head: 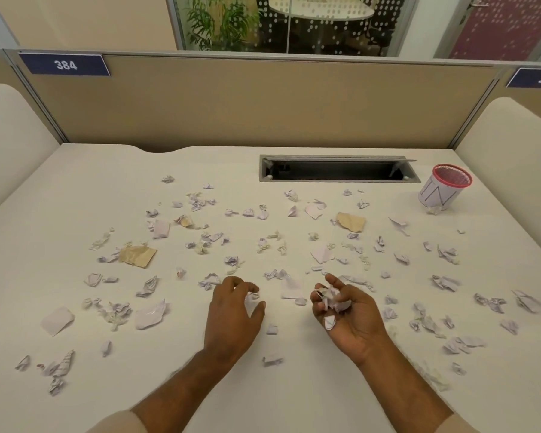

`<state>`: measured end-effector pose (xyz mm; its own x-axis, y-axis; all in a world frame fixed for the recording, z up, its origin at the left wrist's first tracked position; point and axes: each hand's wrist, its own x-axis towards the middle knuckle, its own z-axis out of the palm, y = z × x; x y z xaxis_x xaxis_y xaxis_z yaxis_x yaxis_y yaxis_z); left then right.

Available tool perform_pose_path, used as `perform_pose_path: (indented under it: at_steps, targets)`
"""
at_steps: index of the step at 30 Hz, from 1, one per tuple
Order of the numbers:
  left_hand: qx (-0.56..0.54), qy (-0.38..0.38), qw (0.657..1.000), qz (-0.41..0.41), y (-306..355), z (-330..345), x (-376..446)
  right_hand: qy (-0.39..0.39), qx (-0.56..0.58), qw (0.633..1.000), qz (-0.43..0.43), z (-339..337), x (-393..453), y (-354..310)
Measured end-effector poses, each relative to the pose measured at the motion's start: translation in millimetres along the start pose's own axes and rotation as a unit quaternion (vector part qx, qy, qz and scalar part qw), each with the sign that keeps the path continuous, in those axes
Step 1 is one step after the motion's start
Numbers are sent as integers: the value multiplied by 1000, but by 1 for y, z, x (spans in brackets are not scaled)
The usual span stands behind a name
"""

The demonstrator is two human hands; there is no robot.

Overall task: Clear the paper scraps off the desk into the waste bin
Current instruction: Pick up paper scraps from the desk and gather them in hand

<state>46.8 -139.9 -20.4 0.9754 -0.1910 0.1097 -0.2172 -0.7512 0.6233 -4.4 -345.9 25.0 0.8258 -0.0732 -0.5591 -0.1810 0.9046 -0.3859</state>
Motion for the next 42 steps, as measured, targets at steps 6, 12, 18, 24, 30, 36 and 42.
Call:
perform_pose_path:
  at_steps: [6, 12, 18, 24, 30, 36, 42]
  targets:
    - [93, -7, 991, 97, 17, 25, 33, 0, 6, 1000, -8, -6, 6, -35]
    - [165, -77, 979, 90, 32, 65, 65, 42, 2, 999, -10, -20, 19, -81]
    - [210, -73, 973, 67, 21, 78, 70, 69, 3, 996, -59, -38, 24, -151]
    - [223, -99, 964, 105, 24, 79, 69, 75, -70, 988, -118, -33, 38, -236]
    - [208, -100, 968, 102, 25, 77, 70, 99, -85, 971, -200, -14, 68, -316]
    - [208, -93, 969, 97, 26, 77, 71, 141, -108, 954, -243, -3, 107, -378]
    - [197, -98, 970, 99, 24, 76, 72, 220, -148, 920, -287, 11, 143, -412]
